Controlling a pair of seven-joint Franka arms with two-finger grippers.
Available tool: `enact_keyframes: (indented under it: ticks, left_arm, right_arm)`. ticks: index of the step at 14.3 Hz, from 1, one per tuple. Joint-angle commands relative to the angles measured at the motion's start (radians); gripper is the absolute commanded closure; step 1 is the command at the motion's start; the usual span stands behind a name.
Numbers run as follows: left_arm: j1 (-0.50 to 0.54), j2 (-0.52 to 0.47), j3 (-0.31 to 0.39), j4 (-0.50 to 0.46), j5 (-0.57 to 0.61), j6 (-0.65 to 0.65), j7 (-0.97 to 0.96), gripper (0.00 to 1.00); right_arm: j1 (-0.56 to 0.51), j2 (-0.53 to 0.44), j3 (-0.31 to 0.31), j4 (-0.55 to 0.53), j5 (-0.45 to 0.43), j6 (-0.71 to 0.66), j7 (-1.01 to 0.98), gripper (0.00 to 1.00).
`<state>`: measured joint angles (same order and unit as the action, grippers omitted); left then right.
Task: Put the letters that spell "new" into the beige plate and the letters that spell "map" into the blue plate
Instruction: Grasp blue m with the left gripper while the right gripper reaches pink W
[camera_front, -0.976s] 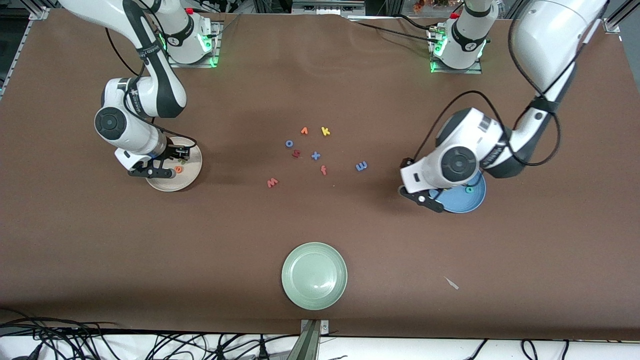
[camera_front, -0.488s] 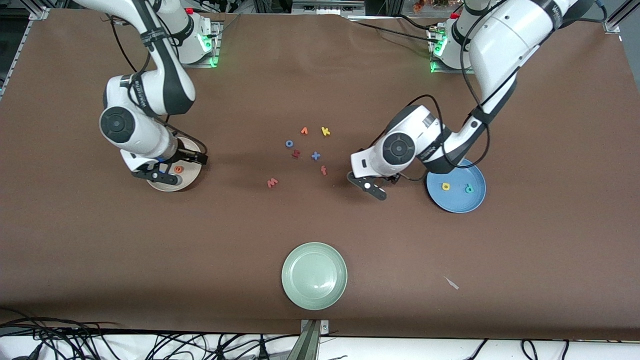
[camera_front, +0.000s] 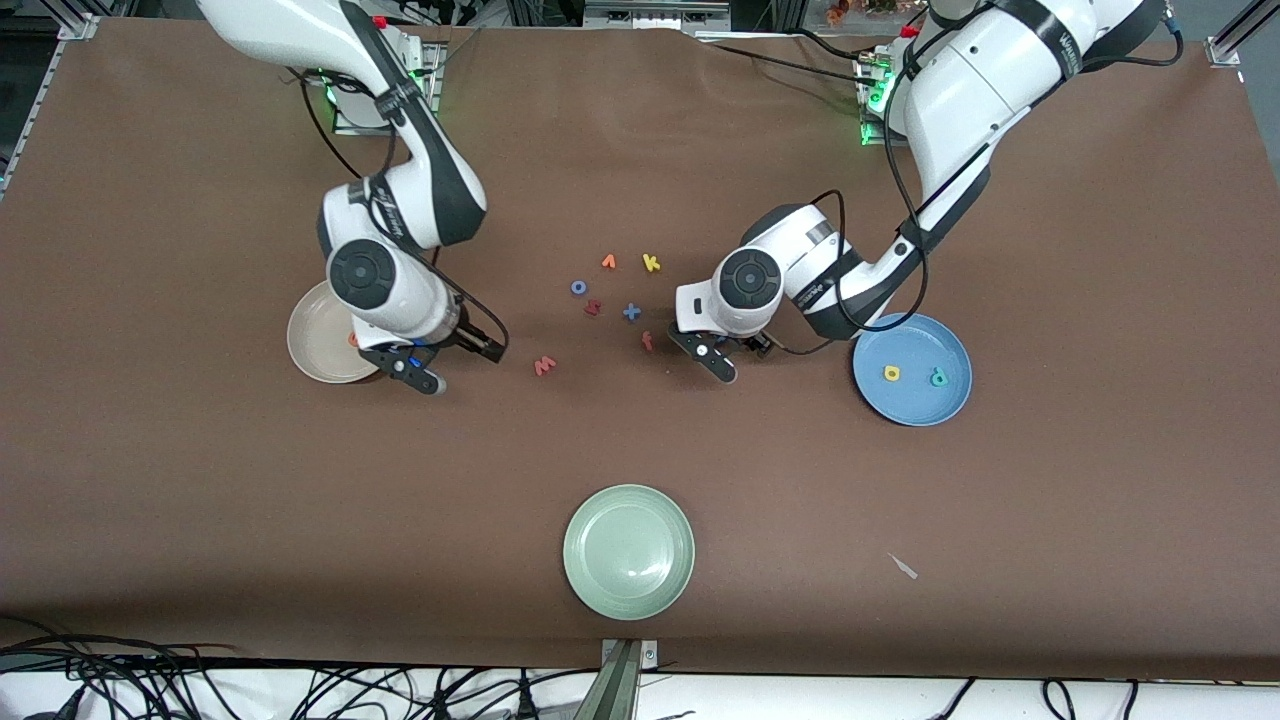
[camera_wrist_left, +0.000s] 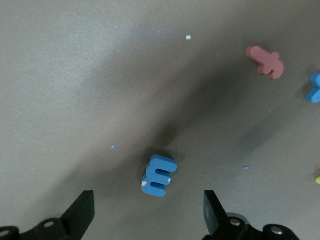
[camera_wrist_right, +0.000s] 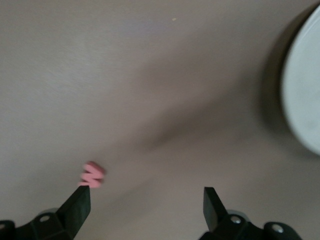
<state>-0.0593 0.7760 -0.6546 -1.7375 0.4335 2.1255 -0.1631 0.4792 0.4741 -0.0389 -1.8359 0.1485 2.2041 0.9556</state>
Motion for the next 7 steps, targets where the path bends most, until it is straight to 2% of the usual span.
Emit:
enact_keyframes:
  ticks: [1, 4, 6, 7]
  left_arm:
    - [-0.008, 0.023, 0.006, -0.001, 0.034, 0.045, 0.019, 0.19]
    - [-0.011, 0.026, 0.006, 0.01, 0.062, 0.045, 0.028, 0.41]
    - [-0.011, 0.028, 0.007, 0.006, 0.077, 0.044, 0.028, 0.7]
    - [-0.011, 0.026, 0.007, 0.004, 0.079, 0.04, 0.028, 0.78]
  right_arm:
    - [0.03, 0.095, 0.001, 0.133, 0.026, -0.01, 0.133, 0.0]
    - [0.048, 0.141, 0.002, 0.152, 0.017, 0.055, 0.236, 0.0]
    - [0.07, 0.172, 0.001, 0.152, 0.025, 0.12, 0.261, 0.0]
    - [0.078, 0.185, 0.001, 0.15, 0.019, 0.149, 0.291, 0.0]
